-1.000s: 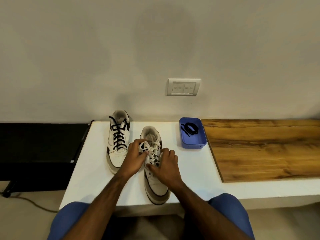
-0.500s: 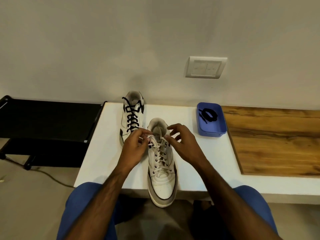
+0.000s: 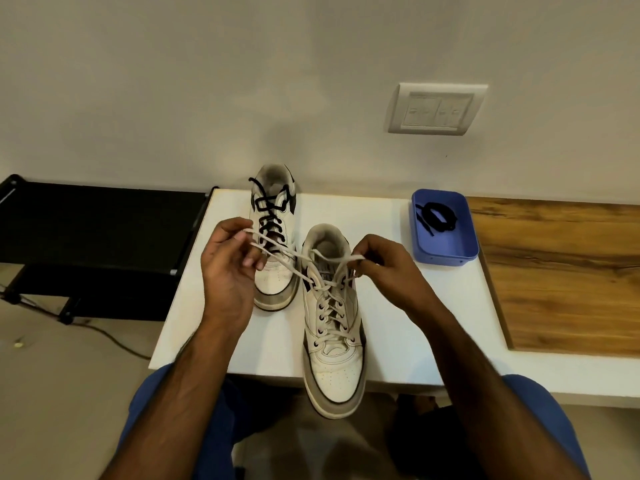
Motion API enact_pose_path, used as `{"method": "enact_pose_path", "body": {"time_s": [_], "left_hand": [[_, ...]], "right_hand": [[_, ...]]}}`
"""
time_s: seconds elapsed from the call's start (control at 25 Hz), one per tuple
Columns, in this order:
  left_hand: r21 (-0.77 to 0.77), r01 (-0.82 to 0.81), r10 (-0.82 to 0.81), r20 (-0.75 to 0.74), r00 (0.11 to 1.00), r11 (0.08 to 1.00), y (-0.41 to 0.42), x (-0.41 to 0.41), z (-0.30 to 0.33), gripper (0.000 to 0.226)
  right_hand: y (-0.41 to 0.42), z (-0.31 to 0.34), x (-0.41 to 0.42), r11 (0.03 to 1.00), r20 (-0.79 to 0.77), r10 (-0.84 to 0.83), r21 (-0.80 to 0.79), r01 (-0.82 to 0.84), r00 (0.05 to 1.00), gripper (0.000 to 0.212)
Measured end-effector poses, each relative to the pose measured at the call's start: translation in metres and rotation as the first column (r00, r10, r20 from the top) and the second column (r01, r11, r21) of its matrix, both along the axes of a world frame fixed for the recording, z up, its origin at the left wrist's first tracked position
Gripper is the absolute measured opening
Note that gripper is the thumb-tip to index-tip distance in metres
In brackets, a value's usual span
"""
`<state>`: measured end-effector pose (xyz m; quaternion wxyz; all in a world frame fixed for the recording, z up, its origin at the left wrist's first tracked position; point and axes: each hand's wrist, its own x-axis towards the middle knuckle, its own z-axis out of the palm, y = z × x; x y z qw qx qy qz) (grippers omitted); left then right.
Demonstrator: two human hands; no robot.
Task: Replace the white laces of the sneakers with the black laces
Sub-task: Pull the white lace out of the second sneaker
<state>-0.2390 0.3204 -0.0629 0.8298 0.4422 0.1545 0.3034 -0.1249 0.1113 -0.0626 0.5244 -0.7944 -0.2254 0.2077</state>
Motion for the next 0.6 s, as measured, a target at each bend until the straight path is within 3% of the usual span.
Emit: {"method": "enact_pose_path", "body": {"time_s": [0.08, 0.2, 0.32, 0.4, 0.48, 0.52, 0.56, 0.6], "left_hand": [[-0.041, -0.131, 0.132, 0.009, 0.991, 0.990, 0.015, -0.004, -0.002, 0.020], [-0.024, -0.291, 0.291, -0.001, 0.957, 0.956, 0.036, -0.010, -0.006, 0.021], [0.276, -0.327, 0.386, -0.198, 0.901, 0.904, 0.038, -0.009, -0.012, 0.022], [0.506, -0.157, 0.358, -0.329, 0.874, 0.848, 0.029, -0.005, -0.016, 0.025], [0.690, 0.110, 0.302, -0.447, 0.842, 0.715, 0.015, -0.003, -0.020, 0.029], [0.786, 0.212, 0.352, -0.477, 0.805, 0.581, 0.009, -0.003, -0.022, 0.033], [0.863, 0.282, 0.455, -0.468, 0.758, 0.419, 0.004, -0.002, -0.026, 0.036], [0.912, 0.320, 0.565, -0.410, 0.716, 0.257, 0.001, -0.002, -0.028, 0.037]], "right_hand": [[-0.006, 0.006, 0.005, 0.966, -0.171, -0.047, 0.244, 0.089, 0.984, 0.010], [-0.019, 0.015, 0.016, 0.776, -0.392, -0.149, 0.523, 0.353, 0.908, 0.012], [-0.032, 0.015, 0.026, 0.633, -0.487, -0.266, 0.563, 0.531, 0.832, 0.010], [-0.036, 0.006, 0.031, 0.715, -0.395, -0.370, 0.457, 0.530, 0.841, 0.012], [-0.040, -0.008, 0.036, 0.889, -0.175, -0.414, 0.136, 0.438, 0.894, 0.030], [-0.041, -0.015, 0.036, 0.925, -0.038, -0.373, -0.091, 0.368, 0.927, 0.039], [-0.041, -0.019, 0.033, 0.900, 0.119, -0.299, -0.295, 0.321, 0.947, 0.046], [-0.040, -0.021, 0.027, 0.860, 0.274, -0.217, -0.400, 0.317, 0.937, 0.045]]}}
